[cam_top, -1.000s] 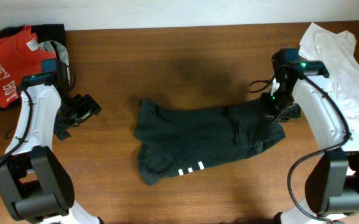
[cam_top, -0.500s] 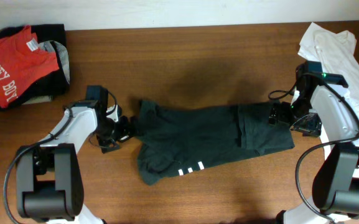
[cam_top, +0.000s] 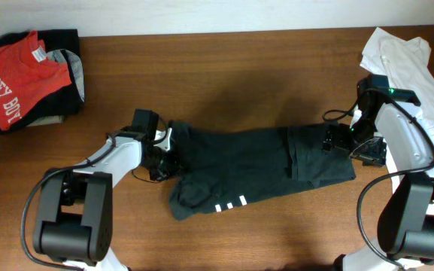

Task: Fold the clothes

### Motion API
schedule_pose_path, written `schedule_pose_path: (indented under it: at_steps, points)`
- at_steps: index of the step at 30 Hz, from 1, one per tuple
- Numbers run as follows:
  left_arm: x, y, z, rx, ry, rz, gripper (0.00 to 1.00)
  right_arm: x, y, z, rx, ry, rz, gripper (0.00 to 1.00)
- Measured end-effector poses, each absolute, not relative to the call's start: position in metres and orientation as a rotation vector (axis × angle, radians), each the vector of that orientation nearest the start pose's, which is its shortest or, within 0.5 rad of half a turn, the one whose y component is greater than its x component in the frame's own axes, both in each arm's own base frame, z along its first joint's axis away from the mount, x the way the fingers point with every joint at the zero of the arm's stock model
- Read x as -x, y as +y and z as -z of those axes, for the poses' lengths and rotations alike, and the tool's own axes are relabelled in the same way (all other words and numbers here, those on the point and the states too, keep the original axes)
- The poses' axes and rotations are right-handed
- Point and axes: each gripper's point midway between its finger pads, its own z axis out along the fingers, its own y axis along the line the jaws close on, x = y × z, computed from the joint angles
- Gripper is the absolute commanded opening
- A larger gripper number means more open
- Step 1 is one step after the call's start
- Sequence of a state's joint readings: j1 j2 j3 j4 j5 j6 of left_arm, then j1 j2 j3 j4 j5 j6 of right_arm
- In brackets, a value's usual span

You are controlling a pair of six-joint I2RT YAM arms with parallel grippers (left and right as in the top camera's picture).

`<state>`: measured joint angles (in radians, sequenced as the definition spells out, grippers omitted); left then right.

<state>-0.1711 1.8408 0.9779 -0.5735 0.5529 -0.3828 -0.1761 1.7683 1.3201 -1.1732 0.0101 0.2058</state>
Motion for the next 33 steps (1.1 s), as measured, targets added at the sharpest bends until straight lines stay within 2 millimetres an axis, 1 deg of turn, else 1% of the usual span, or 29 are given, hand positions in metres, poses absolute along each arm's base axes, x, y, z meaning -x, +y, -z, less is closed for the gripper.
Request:
schedule_pose_path:
  at_steps: [2,3,4,5,6,7,8,9,10,11,12,13,15,16,18,20,22,25,27,30,33]
  points:
    - [-0.304,-0.141,-0.001,0.278,3.038,0.854,0.01,-0.301,-0.055,-0.075,-0.606,3.134,0.017,0.99]
    - [-0.303,-0.134,-0.001,0.308,3.063,0.815,0.01,-0.301,-0.055,-0.075,-0.606,3.134,0.017,0.99]
    - [-0.301,-0.118,-0.002,0.372,3.100,0.730,0.01,-0.301,-0.055,-0.075,-0.607,3.135,0.017,0.99]
    - [-0.301,-0.093,-0.006,0.476,3.138,0.621,0.01,-0.301,-0.055,-0.075,-0.606,3.134,0.017,0.99]
    - [-0.309,-0.064,-0.010,0.578,3.126,0.507,0.00,-0.302,-0.055,-0.075,-0.605,3.130,0.017,0.99]
    - [-0.314,-0.026,-0.022,0.724,3.129,0.357,0.01,-0.306,-0.056,-0.074,-0.602,3.113,0.015,0.99]
    - [-0.325,0.012,-0.041,0.842,3.083,0.232,0.00,-0.310,-0.056,-0.074,-0.600,3.099,0.012,0.99]
    - [-0.332,0.036,-0.058,0.903,3.045,0.155,0.00,-0.313,-0.057,-0.074,-0.597,3.086,0.011,0.99]
    - [-0.336,0.049,-0.069,0.932,3.022,0.114,0.01,-0.318,-0.058,-0.075,-0.593,3.067,0.010,0.99]
    - [-0.338,0.059,-0.086,0.955,3.011,0.083,0.01,-0.319,-0.058,-0.075,-0.592,3.061,0.010,0.99]
    - [-0.349,0.068,-0.109,0.952,2.966,0.050,0.01,-0.320,-0.058,-0.075,-0.592,3.058,0.010,0.99]
    - [-0.356,0.069,-0.122,0.936,2.942,0.042,0.00,-0.320,-0.058,-0.075,-0.593,3.059,0.010,0.99]
    - [-0.354,0.060,-0.136,0.893,2.966,0.024,0.00,-0.320,-0.058,-0.075,-0.592,3.058,0.010,0.99]
    - [-0.355,0.049,-0.140,0.847,2.981,0.021,0.01,-0.320,-0.058,-0.075,-0.591,3.058,0.010,0.99]
    - [-0.352,0.025,-0.140,0.750,3.031,0.013,0.00,-0.320,-0.058,-0.075,-0.591,3.058,0.010,0.99]
    - [-0.352,0.005,-0.140,0.660,3.055,0.004,0.00,-0.320,-0.058,-0.075,-0.592,3.057,0.010,0.99]
    - [-0.348,-0.032,-0.140,0.496,3.096,-0.005,0.01,-0.320,-0.058,-0.075,-0.592,3.058,0.010,0.99]
    - [-0.336,-0.079,-0.140,0.281,3.139,-0.019,0.01,-0.320,-0.058,-0.075,-0.592,3.058,0.010,0.99]
    - [-0.329,-0.100,-0.140,0.176,3.147,-0.030,0.01,-0.320,-0.058,-0.075,-0.592,3.057,0.010,0.99]
    - [-0.323,-0.116,-0.140,0.080,3.144,-0.070,0.01,-0.320,-0.058,-0.075,-0.592,3.057,0.010,0.99]
    - [-0.315,-0.126,-0.144,0.036,3.113,-0.171,0.00,-0.320,-0.058,-0.075,-0.592,3.058,0.010,0.99]
